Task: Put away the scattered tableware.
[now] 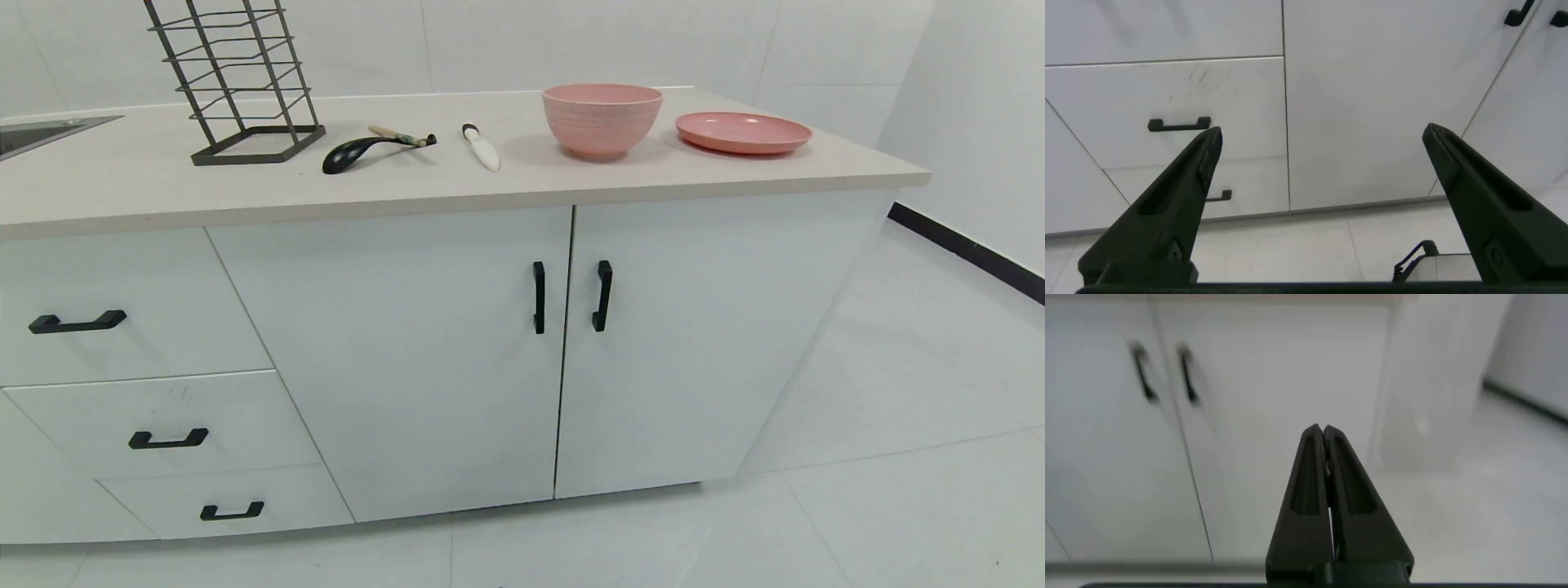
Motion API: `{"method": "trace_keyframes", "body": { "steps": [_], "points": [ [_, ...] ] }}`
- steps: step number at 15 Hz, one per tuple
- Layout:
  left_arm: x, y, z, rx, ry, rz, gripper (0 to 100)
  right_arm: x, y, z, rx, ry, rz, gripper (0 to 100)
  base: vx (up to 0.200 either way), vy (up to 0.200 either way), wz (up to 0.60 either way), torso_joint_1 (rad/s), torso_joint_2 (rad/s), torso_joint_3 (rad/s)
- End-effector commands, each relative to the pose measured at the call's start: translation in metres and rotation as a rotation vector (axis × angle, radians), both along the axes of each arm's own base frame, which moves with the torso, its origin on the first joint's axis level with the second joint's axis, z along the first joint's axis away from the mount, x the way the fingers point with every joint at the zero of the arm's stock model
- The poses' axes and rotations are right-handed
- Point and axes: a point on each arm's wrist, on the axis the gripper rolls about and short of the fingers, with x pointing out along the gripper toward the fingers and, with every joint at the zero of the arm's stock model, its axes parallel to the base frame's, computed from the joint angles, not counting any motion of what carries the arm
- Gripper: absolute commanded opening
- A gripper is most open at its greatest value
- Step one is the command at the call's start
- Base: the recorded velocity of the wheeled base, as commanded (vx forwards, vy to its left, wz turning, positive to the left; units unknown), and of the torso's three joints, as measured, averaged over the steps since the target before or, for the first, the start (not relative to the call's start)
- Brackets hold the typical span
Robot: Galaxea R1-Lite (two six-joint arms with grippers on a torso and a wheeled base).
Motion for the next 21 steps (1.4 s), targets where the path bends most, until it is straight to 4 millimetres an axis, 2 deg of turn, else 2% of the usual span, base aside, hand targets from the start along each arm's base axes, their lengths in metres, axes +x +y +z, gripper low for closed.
{"method": "trace_keyframes", "body": {
  "steps": [1, 3, 4, 5, 6, 8, 10, 11, 13, 16, 21],
  "points": [
    [0.0, 0.0, 0.0, -0.001, 0.0, 0.001, 100, 0.003, 0.003, 0.03, -0.041, 0.013, 0.136, 0, 0.0, 0.0, 0.0, 0.0, 0.0, 0.0],
    [0.0, 0.0, 0.0, 0.0, 0.0, -0.001, 100, 0.018, 0.004, 0.055, -0.048, 0.107, 0.247, 0, 0.0, 0.0, 0.0, 0.0, 0.0, 0.0],
    [0.0, 0.0, 0.0, 0.0, 0.0, -0.001, 100, 0.036, 0.006, 0.071, -0.05, 0.178, 0.306, 0, 0.0, 0.0, 0.0, 0.0, 0.0, 0.0],
    [0.0, 0.0, 0.0, -0.003, 0.0, -0.002, 100, 0.048, 0.007, 0.076, -0.049, 0.227, 0.343, 0, 0.0, 0.0, 0.0, 0.0, 0.0, 0.0],
    [0.0, 0.0, 0.0, -0.004, 0.0, -0.002, 100, 0.057, 0.009, 0.078, -0.049, 0.272, 0.372, 0, 0.0, 0.0, 0.0, 0.0, 0.0, 0.0],
    [0.0, 0.0, 0.0, -0.004, 0.0, -0.005, 100, 0.068, 0.016, 0.074, -0.059, 0.353, 0.539, 0, 0.0, 0.0, 0.0, 0.0, 0.0, 0.0],
    [0.0, 0.0, 0.0, -0.004, 0.0, -0.007, 100, 0.097, 0.024, 0.075, -0.058, 0.471, 0.58, 0, 0.0, 0.0, 0.0, 0.0, 0.0, 0.0],
    [0.0, 0.0, 0.0, -0.004, 0.0, -0.007, 100, 0.116, 0.028, 0.078, -0.081, 0.486, 0.586, 100, 0.0, 0.0, 0.0, 0.0, 0.0, 0.0],
    [0.0, 0.0, 0.0, -0.004, -0.002, -0.016, 100, 0.153, 0.037, 0.07, -0.167, 0.478, 0.58, 100, 0.0, 0.0, 0.0, 0.0, 0.0, 0.0],
    [0.0, 0.0, 0.0, -0.007, 0.0, -0.019, 100, 0.202, 0.048, 0.06, -0.173, 0.41, 0.578, 100, 0.0, 0.0, 0.0, 0.0, 0.0, 0.0],
    [0.0, 0.0, 0.0, 0.005, 0.001, -0.022, 100, 0.251, 0.069, 0.014, -0.185, 0.416, 0.619, 100, 0.0, 0.0, 0.0, 0.0, 0.0, 0.0]
  ]
}}
